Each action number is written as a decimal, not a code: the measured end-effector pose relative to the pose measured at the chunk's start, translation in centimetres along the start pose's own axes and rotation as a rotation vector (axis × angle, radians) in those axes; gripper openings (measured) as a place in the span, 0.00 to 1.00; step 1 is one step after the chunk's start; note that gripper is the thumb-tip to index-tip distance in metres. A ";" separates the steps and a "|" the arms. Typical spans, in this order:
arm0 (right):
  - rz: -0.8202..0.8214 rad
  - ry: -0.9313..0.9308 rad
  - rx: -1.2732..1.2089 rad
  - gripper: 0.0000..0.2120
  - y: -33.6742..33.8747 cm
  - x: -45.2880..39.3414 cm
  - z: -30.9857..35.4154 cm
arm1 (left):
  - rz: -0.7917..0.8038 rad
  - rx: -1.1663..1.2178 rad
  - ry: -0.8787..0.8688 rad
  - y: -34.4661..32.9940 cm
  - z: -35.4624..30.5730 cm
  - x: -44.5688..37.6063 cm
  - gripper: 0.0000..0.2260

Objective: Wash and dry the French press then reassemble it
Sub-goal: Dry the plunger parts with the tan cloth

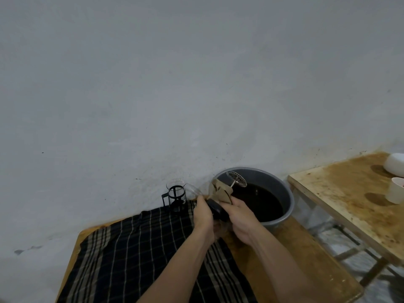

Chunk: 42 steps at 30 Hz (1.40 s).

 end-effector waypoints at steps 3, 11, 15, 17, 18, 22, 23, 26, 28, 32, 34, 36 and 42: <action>-0.038 0.045 0.054 0.08 0.9 0.0 0.8 | -0.002 -0.024 -0.024 -0.1 -0.4 -0.2 0.18; -0.386 0.182 0.550 0.18 4.3 0.5 4.7 | -0.065 -0.192 -0.132 -1.1 -2.5 -0.6 0.16; -0.380 0.233 0.600 0.18 4.9 1.4 6.3 | -0.064 -0.213 -0.133 -2.1 -2.9 -0.4 0.18; -0.358 0.259 0.592 0.18 5.5 1.7 6.8 | -0.057 -0.231 -0.143 -3.0 -3.3 -0.6 0.16; -0.343 0.265 0.577 0.17 5.6 1.8 6.9 | -0.053 -0.244 -0.152 -3.1 -3.5 -0.7 0.15; -0.323 0.308 0.241 0.13 8.6 3.1 6.9 | -0.102 -0.214 -0.112 -1.4 -3.8 -1.4 0.15; -0.303 0.320 0.126 0.13 9.0 3.6 7.0 | -0.132 -0.187 -0.091 -0.8 -3.8 -1.4 0.15; -0.119 0.288 0.079 0.10 6.6 3.2 7.0 | -0.161 -0.088 -0.062 -1.3 -3.1 -1.4 0.15; 0.010 0.319 0.266 0.07 3.3 2.5 6.5 | -0.095 -0.024 -0.081 -3.4 -2.6 -1.7 0.17; -0.195 0.517 0.497 0.04 4.0 1.5 6.9 | -0.010 -0.159 -0.083 -5.2 -1.4 -1.1 0.24; -0.285 0.495 0.486 0.11 6.0 0.7 6.5 | 0.003 -0.336 -0.020 -4.9 -0.2 -0.7 0.31; -0.333 0.383 0.419 0.16 7.8 -0.6 5.3 | 0.050 -0.415 0.029 -4.8 0.9 -0.2 0.35; -0.316 0.153 -0.047 0.14 8.8 -2.8 1.7 | -0.001 -0.598 -0.317 -3.9 -1.4 0.7 0.39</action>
Point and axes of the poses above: each hand's wrist, its own x-axis away from the middle knuckle, its own y-axis out of the back of the hand, z = x × y, the point moved 10 cm from there along -x, towards the middle knuckle, and after that the axes turned 8 degrees about z, right-handed, at the moved point
